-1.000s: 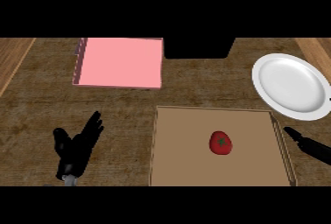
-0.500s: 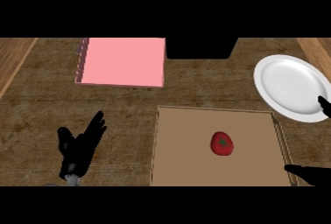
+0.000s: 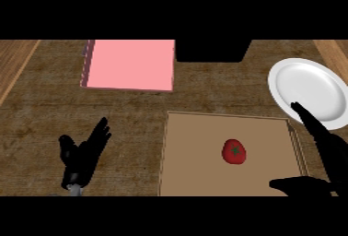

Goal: Pick the tomato from the tray and place it in the plate

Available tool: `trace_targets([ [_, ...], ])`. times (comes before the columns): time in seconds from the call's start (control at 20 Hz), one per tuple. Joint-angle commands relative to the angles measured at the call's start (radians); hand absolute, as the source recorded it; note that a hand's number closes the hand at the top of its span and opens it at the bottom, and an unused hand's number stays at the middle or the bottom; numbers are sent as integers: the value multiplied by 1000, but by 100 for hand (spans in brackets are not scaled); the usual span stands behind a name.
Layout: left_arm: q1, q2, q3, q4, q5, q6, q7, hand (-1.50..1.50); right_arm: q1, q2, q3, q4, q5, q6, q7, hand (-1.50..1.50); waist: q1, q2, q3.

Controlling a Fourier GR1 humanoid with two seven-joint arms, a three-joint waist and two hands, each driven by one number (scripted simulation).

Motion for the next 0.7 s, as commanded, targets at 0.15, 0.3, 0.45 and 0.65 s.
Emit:
trace_targets([
  [0.15,-77,-55,11,15,-52,30,74,0,-109,101,93,77,157,65,143,-150,-3,1,1],
  [0.3,-11,-28,42,8,-30,-23,28,0,-94,225,206,155,242,-1,153,-150,0,1,1],
  [0.45,-1,-61,19,-55,-87,27,72,0,-115,236,167,191,206,68,150,-150,-1,0,1],
  [0.65,32,-38,82,-28,-47,-83,22,0,-140,283,143,261,222,62,94,-150,0,1,1],
])
